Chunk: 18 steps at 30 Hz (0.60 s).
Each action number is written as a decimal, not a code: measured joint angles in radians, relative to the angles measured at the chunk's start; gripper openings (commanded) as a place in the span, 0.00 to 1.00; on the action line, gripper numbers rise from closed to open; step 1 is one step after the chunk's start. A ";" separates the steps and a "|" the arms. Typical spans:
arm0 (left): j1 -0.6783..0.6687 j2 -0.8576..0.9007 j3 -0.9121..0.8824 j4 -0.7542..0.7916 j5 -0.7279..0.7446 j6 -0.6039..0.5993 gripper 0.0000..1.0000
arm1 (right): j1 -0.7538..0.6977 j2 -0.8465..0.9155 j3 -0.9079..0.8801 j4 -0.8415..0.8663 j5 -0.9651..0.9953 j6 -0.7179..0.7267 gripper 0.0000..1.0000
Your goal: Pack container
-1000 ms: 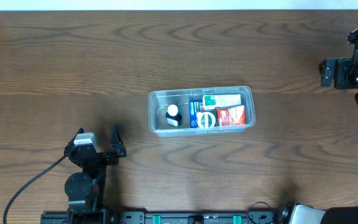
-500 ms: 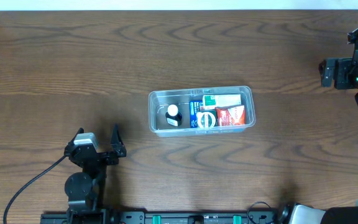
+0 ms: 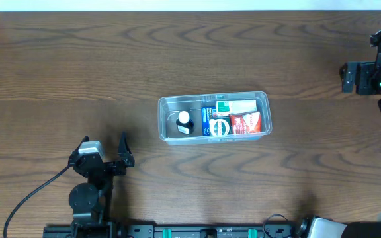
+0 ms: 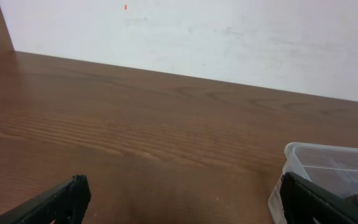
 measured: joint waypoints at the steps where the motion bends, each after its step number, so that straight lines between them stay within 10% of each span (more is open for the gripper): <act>1: 0.000 0.000 0.000 0.000 0.000 0.000 0.98 | 0.000 -0.016 -0.001 0.000 0.000 0.000 0.99; 18: 0.000 0.000 -0.002 0.002 0.000 0.000 0.98 | 0.172 -0.635 -0.183 0.058 0.082 0.003 0.99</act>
